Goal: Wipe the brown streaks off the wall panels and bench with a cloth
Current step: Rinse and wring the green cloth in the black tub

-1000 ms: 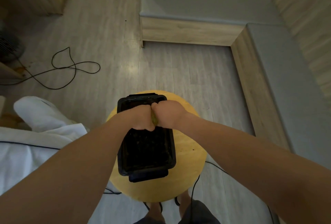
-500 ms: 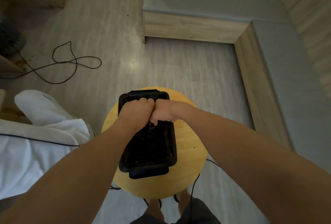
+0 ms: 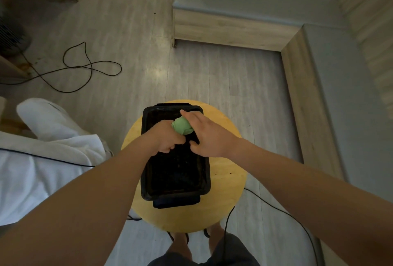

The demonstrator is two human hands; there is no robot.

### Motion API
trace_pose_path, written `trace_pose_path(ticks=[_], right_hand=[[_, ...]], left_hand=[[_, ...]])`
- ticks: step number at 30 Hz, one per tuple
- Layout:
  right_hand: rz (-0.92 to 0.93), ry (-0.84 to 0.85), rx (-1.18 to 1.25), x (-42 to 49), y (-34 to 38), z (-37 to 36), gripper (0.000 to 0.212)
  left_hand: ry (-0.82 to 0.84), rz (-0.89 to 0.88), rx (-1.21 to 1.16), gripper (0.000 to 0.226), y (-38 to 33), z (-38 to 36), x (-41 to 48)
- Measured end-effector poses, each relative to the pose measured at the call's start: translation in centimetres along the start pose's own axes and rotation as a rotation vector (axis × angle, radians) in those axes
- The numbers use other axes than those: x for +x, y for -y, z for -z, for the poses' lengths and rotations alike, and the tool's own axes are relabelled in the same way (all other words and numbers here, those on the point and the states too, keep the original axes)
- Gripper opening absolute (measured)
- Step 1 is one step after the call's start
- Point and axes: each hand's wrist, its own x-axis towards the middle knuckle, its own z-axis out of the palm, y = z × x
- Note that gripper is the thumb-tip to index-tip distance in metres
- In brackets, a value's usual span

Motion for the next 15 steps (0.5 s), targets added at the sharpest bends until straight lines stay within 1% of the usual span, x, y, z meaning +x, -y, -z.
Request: trace_pose_path(ticks=[2,5,6,7,8,9,10,12,13,15], right_hand=[[0.055,-0.020,-0.075,0.2,0.1,-0.3,0.094],[0.135,0.010,-0.290,0.8,0.4,-0.7,0.097],[0.137,0.022,-0.337,1.0,0.3,-0.6,0.097],[0.128,0.011,-0.368,1.2,0.2,-0.5,0.094],[0.118,-0.021,-0.391,1.4,0.4,-0.4,0.084],[0.108,-0.055,-0.409,1.6,0.7,-0.2,0.067],[0.098,-0.075,-0.430,1.8,1.1,0.2,0.048],[0.025,0.009,-0.495,2.4,2.2,1.0,0.017],[-0.025,0.067,-0.521,2.7,2.6,1.3,0.010],[-0.109,0.123,-0.466,3.5,3.0,1.5,0.013]], left_hand=[[0.130,0.009,0.008,0.016,-1.0,0.0,-0.7],[0.428,0.103,0.041,0.014,-2.1,0.2,-1.3],[0.496,0.130,0.048,0.013,-2.3,0.3,-1.6],[0.529,0.139,0.050,0.014,-2.4,0.5,-1.8],[0.519,0.137,0.073,0.015,-2.6,0.6,-1.8],[0.470,0.133,0.130,0.018,-2.8,0.6,-1.9],[0.387,0.119,0.241,0.020,-3.1,0.4,-2.0],[0.192,0.048,0.600,0.024,-3.5,0.2,-2.0],[0.096,-0.014,0.767,0.024,-3.6,0.0,-2.1],[-0.083,-0.161,0.956,0.017,-3.3,-0.2,-2.1]])
